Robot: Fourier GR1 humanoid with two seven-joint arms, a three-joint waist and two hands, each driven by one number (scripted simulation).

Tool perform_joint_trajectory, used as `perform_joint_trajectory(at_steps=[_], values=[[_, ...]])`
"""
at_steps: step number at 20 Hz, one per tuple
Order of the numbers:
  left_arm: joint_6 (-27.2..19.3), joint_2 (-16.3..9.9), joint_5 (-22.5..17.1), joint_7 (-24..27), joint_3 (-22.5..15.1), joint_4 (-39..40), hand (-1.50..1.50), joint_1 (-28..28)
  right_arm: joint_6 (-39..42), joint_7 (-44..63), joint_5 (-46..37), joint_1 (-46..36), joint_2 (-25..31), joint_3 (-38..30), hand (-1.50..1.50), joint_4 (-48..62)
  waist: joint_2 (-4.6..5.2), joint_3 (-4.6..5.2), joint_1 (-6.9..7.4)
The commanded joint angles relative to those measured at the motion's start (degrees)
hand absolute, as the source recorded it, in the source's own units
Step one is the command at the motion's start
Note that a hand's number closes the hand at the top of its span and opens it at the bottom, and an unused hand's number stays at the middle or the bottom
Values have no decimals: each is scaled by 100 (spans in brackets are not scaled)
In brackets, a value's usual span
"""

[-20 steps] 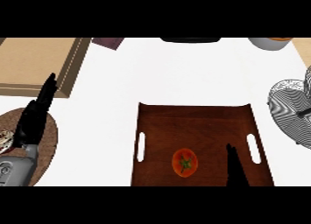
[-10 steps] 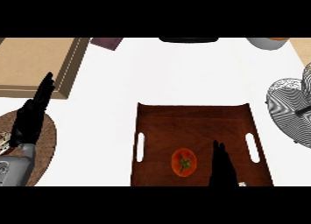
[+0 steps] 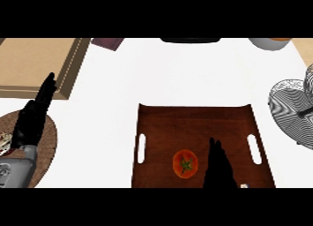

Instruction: Pick the tomato from the tray and place it in the tiered basket

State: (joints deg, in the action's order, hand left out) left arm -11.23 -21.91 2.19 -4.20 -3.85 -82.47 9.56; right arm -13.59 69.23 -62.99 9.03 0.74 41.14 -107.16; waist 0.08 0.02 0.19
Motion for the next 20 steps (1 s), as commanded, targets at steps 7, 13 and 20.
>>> perform_joint_trajectory(at_steps=[7,13,20], values=[[197,-50,-19,-152,143,-93,0,-19,-585,897,333,-182,-70,-60,-150,627,-9,-4,-4],[165,69,47,-289,141,-276,0,-26,-760,870,729,-563,-71,-181,-150,983,-7,-4,8],[5,353,353,116,28,-106,0,-183,-1194,403,1232,-778,-71,-281,-150,1721,-1,-4,12]])
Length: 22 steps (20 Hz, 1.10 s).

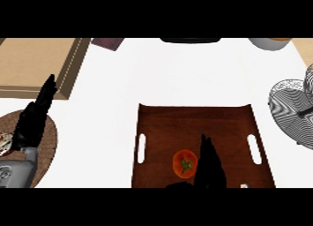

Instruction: Pick the tomato from the tray and place it in the tiered basket

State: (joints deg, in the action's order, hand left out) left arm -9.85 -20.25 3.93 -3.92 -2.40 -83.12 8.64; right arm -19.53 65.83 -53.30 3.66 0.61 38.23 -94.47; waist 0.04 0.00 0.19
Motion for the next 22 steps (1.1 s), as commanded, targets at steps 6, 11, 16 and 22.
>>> perform_joint_trajectory(at_steps=[6,11,16,22], values=[[81,88,51,-12,163,102,0,150,187,431,1242,-781,-58,0,150,678,4,0,7],[126,149,252,380,169,282,0,-25,29,592,532,-1165,-56,344,150,1281,-1,2,1],[339,43,4,673,464,369,0,-200,-523,351,780,-888,-57,121,150,727,-1,4,-17],[431,88,111,20,314,-122,0,-90,375,271,882,-2176,-58,-581,150,1270,11,0,64]])
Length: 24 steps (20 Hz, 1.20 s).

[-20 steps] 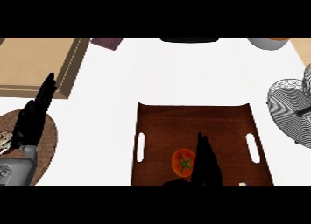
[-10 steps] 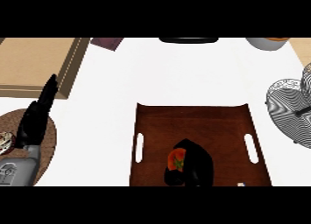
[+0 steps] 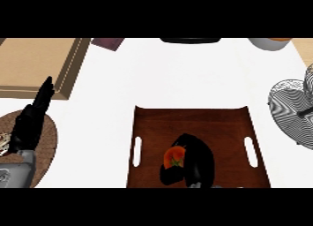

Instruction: Pick the tomato from the tray and place it in the tiered basket

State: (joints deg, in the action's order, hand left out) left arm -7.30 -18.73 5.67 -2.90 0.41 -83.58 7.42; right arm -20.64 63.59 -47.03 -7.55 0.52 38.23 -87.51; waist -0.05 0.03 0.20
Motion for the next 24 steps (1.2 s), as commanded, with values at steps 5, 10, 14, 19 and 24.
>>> perform_joint_trajectory(at_steps=[5,10,14,19,24], values=[[43,75,49,-16,70,37,0,124,939,-390,154,-2045,63,-1174,150,1471,16,-3,36],[-27,98,153,-139,42,-3,0,133,8,-92,-741,-2336,63,-1418,150,607,-12,-1,-35],[8,16,85,-155,175,-84,0,19,461,267,-1561,-2632,555,-1642,150,-245,-50,3,-114],[103,128,88,-141,81,-180,0,-66,1139,523,-2210,-3136,615,-2043,150,-738,-28,1,-50],[-129,269,305,-447,-10,-155,0,135,2621,541,-2265,-3243,1256,-2366,150,-1439,-47,2,-150]])
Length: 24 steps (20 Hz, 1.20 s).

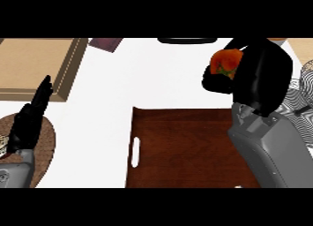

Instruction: Pick the tomato from the tray and place it in the tiered basket

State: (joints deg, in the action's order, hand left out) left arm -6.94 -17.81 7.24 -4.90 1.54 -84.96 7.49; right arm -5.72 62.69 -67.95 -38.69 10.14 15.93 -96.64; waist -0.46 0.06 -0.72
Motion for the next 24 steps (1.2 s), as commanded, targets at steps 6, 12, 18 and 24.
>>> perform_joint_trajectory(at_steps=[6,12,18,24], values=[[6,139,77,272,58,254,0,-8,1650,-46,994,-332,580,-1421,150,-778,32,-4,47],[234,77,37,175,143,82,0,-61,1529,-966,989,-120,1004,-1656,150,-66,43,-5,89],[289,-7,-19,132,243,63,0,18,1617,-1458,444,-34,1994,-1851,150,920,55,-5,98],[169,183,182,124,120,185,0,223,1463,-2146,227,137,2730,-2214,150,1637,56,-6,91]])
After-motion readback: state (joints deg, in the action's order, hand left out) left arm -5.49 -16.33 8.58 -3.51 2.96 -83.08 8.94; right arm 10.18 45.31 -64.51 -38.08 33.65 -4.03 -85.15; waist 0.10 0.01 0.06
